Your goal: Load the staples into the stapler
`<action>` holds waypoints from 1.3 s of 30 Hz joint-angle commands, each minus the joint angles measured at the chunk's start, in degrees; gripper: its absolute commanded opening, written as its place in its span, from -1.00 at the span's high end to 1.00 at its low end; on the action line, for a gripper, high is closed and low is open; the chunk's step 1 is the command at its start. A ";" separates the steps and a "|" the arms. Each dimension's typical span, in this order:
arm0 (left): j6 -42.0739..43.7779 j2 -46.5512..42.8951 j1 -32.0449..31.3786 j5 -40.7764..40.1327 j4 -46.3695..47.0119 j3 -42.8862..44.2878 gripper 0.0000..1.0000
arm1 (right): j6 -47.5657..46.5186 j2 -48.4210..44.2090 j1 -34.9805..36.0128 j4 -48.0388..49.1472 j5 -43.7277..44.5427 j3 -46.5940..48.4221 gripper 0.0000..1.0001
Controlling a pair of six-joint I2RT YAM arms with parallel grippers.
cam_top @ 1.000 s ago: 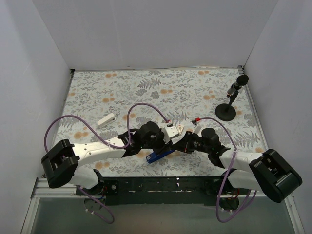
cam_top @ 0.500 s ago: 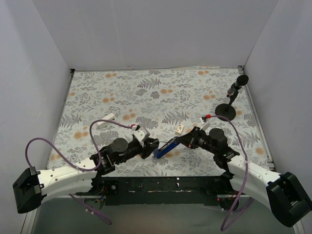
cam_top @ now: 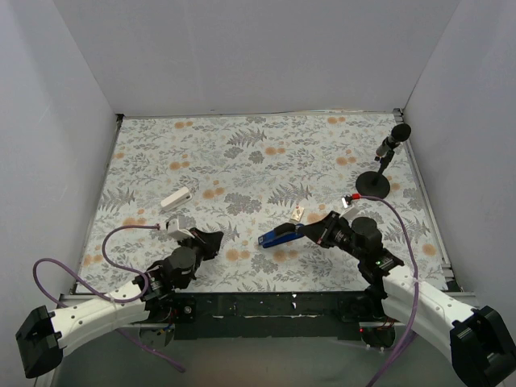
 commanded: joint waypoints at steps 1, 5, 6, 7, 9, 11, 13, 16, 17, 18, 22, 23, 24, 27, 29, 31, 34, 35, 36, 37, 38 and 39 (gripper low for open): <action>-20.75 -3.33 0.89 -11.89 -16.40 -3.24 0.78 | -1.91 -2.81 0.18 -1.69 0.68 -1.94 0.97; -25.96 -4.82 0.98 -9.72 -19.52 -1.50 0.30 | -2.34 -3.16 0.27 -1.60 0.77 -2.30 0.97; -20.22 -4.65 0.89 -8.48 -17.95 -0.79 0.14 | -3.39 -2.99 0.27 -2.13 0.94 -1.95 0.97; -16.25 -4.39 0.89 -6.56 -11.58 -0.26 -0.03 | -4.01 -2.98 0.27 -2.92 1.21 -1.33 0.97; -4.67 -0.99 0.89 -0.58 -4.69 3.07 -0.46 | -5.33 -2.20 0.27 -4.50 1.47 0.42 0.97; 1.09 3.93 0.89 2.59 -1.15 7.63 -0.67 | -6.91 -1.23 0.44 -5.56 1.65 1.65 0.97; 5.57 13.07 0.81 6.37 -3.67 17.46 -0.76 | -7.62 -0.09 0.79 -7.31 2.26 3.50 0.97; 5.16 26.04 -0.25 9.80 -11.82 32.23 -0.87 | -8.85 0.79 2.19 -10.21 5.16 5.61 0.97; 4.72 28.90 -0.86 9.98 -14.04 35.48 -0.92 | -9.46 0.97 2.72 -10.91 6.12 6.14 0.97; 4.19 32.14 -2.87 8.68 -16.33 39.17 -0.96 | -9.64 1.41 3.08 -11.71 8.05 6.75 0.97; 1.03 44.55 -9.55 0.18 -30.10 55.77 -0.96 | -10.17 2.38 5.27 -16.27 12.71 10.18 0.97; -1.15 49.18 -11.74 -2.47 -32.50 57.91 -0.96 | -10.08 2.46 5.45 -18.11 13.68 10.71 0.97; -2.74 50.97 -12.63 -4.58 -34.78 59.49 -0.92 | -9.91 2.64 5.63 -18.82 15.08 11.06 0.97; -9.31 56.95 -15.01 -9.96 -42.35 64.16 -0.75 | -9.73 2.73 6.16 -20.32 16.50 11.85 0.97; -11.36 59.23 -16.59 -13.11 -46.05 65.83 -0.58 | -9.91 2.73 6.42 -20.94 16.85 12.21 0.97; -12.95 60.30 -17.30 -14.70 -47.81 66.36 -0.51 | -9.90 2.73 6.68 -21.03 17.12 12.21 0.97; -13.83 61.97 -17.48 -16.90 -48.87 67.07 -0.42 | -9.99 2.73 7.03 -20.59 17.12 12.03 0.97; -13.66 62.15 -17.48 -17.52 -48.87 67.24 -0.40 | -9.91 2.73 7.04 -20.50 17.12 12.03 0.97; -13.57 62.41 -17.48 -18.48 -48.69 67.68 -0.37 | -9.82 2.82 7.21 -20.33 17.03 11.94 0.97; -12.96 62.41 -17.48 -19.01 -48.26 67.77 -0.36 | -9.82 2.90 7.21 -20.33 17.03 11.94 0.97; -12.43 62.32 -17.48 -19.37 -47.64 67.86 -0.36 | -9.90 2.90 7.30 -20.33 17.03 11.94 0.97; -12.08 62.24 -17.48 -19.98 -46.33 67.95 -0.36 | -9.82 2.90 7.39 -20.24 17.03 11.94 0.97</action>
